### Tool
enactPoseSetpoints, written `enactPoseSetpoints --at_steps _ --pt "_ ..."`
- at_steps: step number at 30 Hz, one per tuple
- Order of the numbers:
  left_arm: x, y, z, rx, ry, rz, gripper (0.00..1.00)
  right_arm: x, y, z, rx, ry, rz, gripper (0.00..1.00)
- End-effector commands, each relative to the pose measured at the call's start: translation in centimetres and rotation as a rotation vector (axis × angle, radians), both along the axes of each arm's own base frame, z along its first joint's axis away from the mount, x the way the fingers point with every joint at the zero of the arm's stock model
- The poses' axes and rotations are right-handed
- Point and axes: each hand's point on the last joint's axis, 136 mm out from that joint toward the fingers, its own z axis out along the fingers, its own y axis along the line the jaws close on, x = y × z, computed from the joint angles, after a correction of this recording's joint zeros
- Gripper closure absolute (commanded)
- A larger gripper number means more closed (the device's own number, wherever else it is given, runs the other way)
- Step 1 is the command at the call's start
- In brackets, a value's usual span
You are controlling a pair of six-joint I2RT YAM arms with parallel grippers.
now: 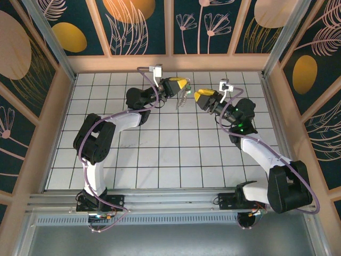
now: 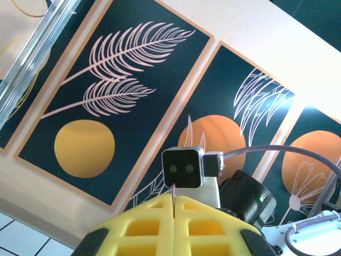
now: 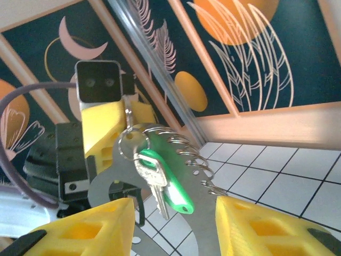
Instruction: Put the keys on the keyring
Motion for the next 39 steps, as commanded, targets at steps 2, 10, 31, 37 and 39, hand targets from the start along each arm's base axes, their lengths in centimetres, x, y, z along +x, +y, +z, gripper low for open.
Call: enactPoseSetpoints --at_steps 2,10,31,37,39 --pt "-1.1 0.0 1.5 -0.033 -0.066 -0.025 1.00 -1.0 0.9 2.3 -0.027 -0.138 0.081 0.55" --pt "-1.4 -0.2 1.8 -0.031 -0.073 -0.033 1.00 -0.2 2.4 2.5 -0.038 -0.144 0.144 0.55" --pt "-0.9 -0.4 1.4 -0.023 -0.063 -0.013 1.00 -1.0 3.6 1.7 -0.049 -0.133 0.203 1.00" --pt "-0.4 -0.3 1.3 -0.007 -0.062 0.030 1.00 -1.1 3.2 1.5 -0.074 -0.113 0.171 1.00" --pt "-0.1 -0.4 1.2 0.009 -0.062 0.051 1.00 -1.3 3.2 1.4 -0.083 -0.104 0.168 1.00"
